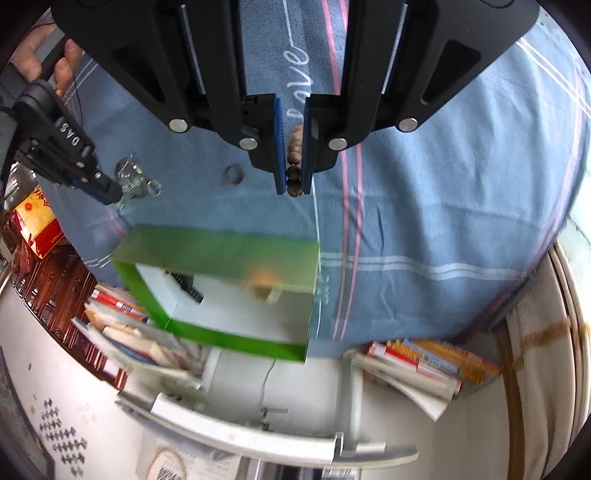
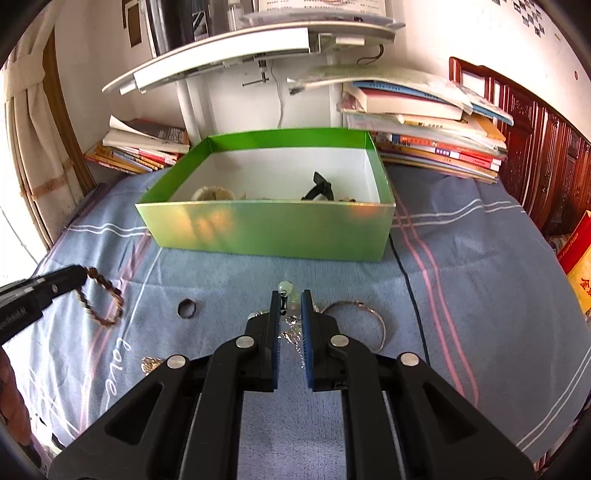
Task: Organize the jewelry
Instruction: 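Carry the brown bracelet into the box with the left tool while the right carries the jade charm, then open both tools, withdraw, and reach toward the gold brooch and silver bangle, then grasp the gold flower brooch with the left tool while the right tool grasps the silver bangle, then carry the brooch into the green box with the left tool while the right carries the bangle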
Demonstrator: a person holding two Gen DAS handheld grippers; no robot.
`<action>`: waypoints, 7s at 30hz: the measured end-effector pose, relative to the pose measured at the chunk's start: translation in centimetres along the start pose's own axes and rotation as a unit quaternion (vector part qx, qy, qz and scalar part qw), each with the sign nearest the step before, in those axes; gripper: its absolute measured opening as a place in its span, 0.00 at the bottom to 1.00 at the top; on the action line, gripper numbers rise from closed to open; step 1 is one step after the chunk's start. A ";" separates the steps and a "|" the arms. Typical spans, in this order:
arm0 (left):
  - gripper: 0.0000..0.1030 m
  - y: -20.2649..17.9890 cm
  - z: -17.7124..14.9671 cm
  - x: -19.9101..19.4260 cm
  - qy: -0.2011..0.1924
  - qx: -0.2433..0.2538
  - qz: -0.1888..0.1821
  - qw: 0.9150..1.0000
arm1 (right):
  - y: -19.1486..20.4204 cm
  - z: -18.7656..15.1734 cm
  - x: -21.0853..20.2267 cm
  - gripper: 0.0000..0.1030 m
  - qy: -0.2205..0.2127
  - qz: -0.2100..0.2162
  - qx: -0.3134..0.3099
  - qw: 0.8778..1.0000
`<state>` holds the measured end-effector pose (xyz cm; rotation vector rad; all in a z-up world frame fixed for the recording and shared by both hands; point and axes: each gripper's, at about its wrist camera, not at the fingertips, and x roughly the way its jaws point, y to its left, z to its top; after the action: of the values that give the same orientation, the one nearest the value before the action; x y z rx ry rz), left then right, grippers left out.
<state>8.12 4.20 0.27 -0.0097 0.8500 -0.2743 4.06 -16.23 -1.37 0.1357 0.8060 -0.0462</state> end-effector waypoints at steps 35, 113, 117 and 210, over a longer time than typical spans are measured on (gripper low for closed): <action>0.08 -6.1 14.7 6.0 -0.036 0.098 0.040 0.994 | -2.2 12.1 6.6 0.11 -0.029 0.001 0.011 1.000; 0.76 -5.3 -7.6 5.0 0.063 0.055 0.080 0.993 | 1.4 -3.6 3.8 0.36 0.093 -0.019 -0.071 0.993; 0.77 -4.9 -7.5 5.1 0.063 0.050 0.081 0.993 | 0.4 -3.5 3.9 0.36 0.087 -0.033 -0.057 0.994; 0.20 -4.0 -6.2 5.3 0.052 0.049 0.086 0.994 | 0.8 -3.7 3.7 0.09 0.085 -0.001 -0.039 0.996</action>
<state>5.84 -0.29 -7.27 0.1709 0.9333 -0.1550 4.04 -14.89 -6.44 0.0650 0.9758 -0.0041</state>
